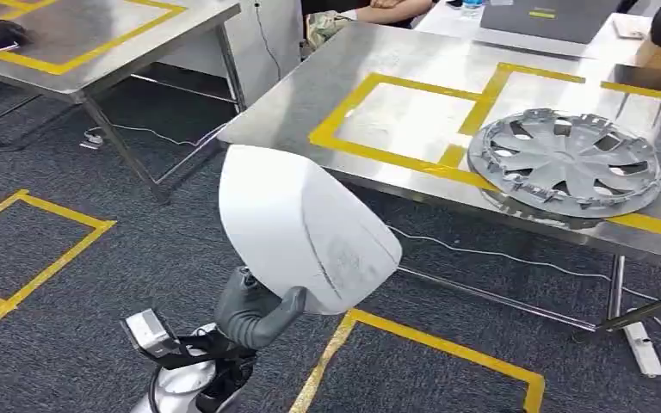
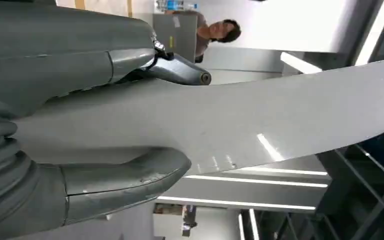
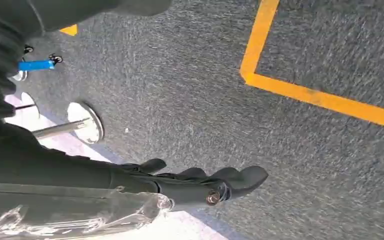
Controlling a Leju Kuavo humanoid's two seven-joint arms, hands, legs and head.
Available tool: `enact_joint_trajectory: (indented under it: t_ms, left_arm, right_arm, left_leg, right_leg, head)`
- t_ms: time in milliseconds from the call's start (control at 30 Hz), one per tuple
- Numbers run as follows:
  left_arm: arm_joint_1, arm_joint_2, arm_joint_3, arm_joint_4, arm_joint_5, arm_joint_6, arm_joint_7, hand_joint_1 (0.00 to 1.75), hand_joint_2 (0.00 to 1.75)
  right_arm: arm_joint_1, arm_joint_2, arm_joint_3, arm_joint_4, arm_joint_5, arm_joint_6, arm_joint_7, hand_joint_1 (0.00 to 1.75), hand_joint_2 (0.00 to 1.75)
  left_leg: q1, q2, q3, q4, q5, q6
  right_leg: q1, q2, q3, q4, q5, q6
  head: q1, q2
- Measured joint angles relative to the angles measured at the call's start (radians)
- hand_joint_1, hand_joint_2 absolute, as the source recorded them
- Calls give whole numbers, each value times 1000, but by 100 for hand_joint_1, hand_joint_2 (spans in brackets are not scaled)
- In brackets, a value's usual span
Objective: Take the parts from the cabinet and place them on the table.
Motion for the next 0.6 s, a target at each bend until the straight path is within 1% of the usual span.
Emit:
enact_joint_trajectory:
  t_ms: [33,67,100,133,167,200,233,267,300,333,367,400,433,467,500,533,567,600]
  left_arm:
    - [0,0,0,0,0,0,0,175,175]
    - [-1,-2,0,0,0,0,1,175,175]
    - [-2,-2,-1,0,0,-1,3,175,175]
    - [-2,-2,-1,0,0,-3,3,175,175]
    - [-1,0,0,0,0,-3,5,175,175]
    - [0,2,0,0,0,-3,6,175,175]
    - [1,3,1,1,0,-3,6,175,175]
    - [1,3,1,1,0,-3,6,175,175]
    - [1,3,1,1,0,-3,6,175,175]
    - [0,3,1,1,0,-3,7,175,175]
    - [0,2,1,1,0,-3,9,175,175]
    - [0,2,1,1,0,-3,10,175,175]
    - [0,1,1,1,0,-3,10,175,175]
    - [0,1,1,2,0,-3,10,175,175]
    - [0,1,1,2,1,-3,11,175,175]
    - [0,1,1,2,1,-4,11,175,175]
    - [-1,-1,0,2,1,-5,11,175,175]
    - [-2,-2,0,2,1,-6,11,175,175]
  right_arm:
    - [1,0,0,0,0,0,0,0,175]
    - [1,1,0,0,0,2,2,0,175]
    - [3,1,0,0,0,3,5,0,175]
    - [1,1,0,0,0,3,6,0,175]
    - [-2,1,0,0,0,3,6,0,175]
    - [-3,1,0,0,0,3,6,0,175]
    - [0,2,0,0,0,3,6,0,175]
    - [2,2,0,0,0,4,7,0,175]
    - [4,2,0,0,0,5,8,0,175]
    - [4,2,0,0,0,6,8,0,175]
    - [2,2,0,0,0,6,8,0,175]
    - [1,2,0,0,0,7,8,0,175]
    - [-2,2,0,0,0,8,8,0,175]
    - [-2,2,0,0,0,9,9,0,175]
    - [2,2,0,0,0,10,11,0,175]
    - [7,2,0,0,0,10,12,0,175]
    - [10,1,0,0,0,8,13,0,175]
    - [12,1,0,0,0,1,13,0,175]
  left_leg:
    - [2,12,2,-3,0,-5]
    - [2,16,4,-3,-9,-15]
    - [6,-27,1,18,-27,-21]
    - [8,-59,-26,77,-65,-25]
    - [10,-77,-66,161,-108,-27]
    - [10,-83,-108,244,-142,-29]
    - [10,-86,-141,304,-157,-29]
    - [10,-86,-149,312,-145,-28]
    - [11,-87,-138,281,-110,-26]
    - [12,-91,-106,211,-62,-24]
    - [15,-113,-60,117,-12,-23]
    - [22,-155,-27,50,13,-25]
    - [27,-185,-9,5,4,-22]
    - [26,-178,-15,10,2,-17]
    - [21,-172,-16,10,2,-11]
    - [18,-163,-16,10,4,-3]
    - [25,-146,-14,2,10,6]
    - [26,-135,-12,1,12,11]
  right_leg:
    - [2,12,-3,-1,1,-6]
    - [-6,26,3,-7,5,-14]
    - [-9,35,3,-8,7,-18]
    - [-12,45,2,-8,8,-23]
    - [-12,57,0,-8,9,-26]
    - [-12,70,-2,-8,9,-27]
    - [-12,82,-3,-8,9,-27]
    - [-13,95,-3,-8,10,-26]
    - [-14,108,-3,-8,11,-25]
    - [-15,124,-2,-8,12,-22]
    - [-18,139,-2,-8,14,-18]
    - [-19,150,-3,-8,16,-13]
    - [-12,163,-12,1,15,-5]
    - [-16,172,-18,-3,20,2]
    - [-20,180,-21,-9,25,10]
    - [-24,189,-21,-16,29,17]
    - [-24,200,-29,-16,30,23]
    - [-20,155,-33,-3,19,23]
  head:
    - [0,0]
    - [0,0]
    - [-2,0]
    - [-5,0]
    - [-5,0]
    - [-5,0]
    - [-6,0]
    - [-5,0]
    - [-5,0]
    - [-5,0]
    - [-5,0]
    - [-6,0]
    - [-7,0]
    - [-4,0]
    - [-8,0]
    - [-6,0]
    - [-8,0]
    - [-5,0]
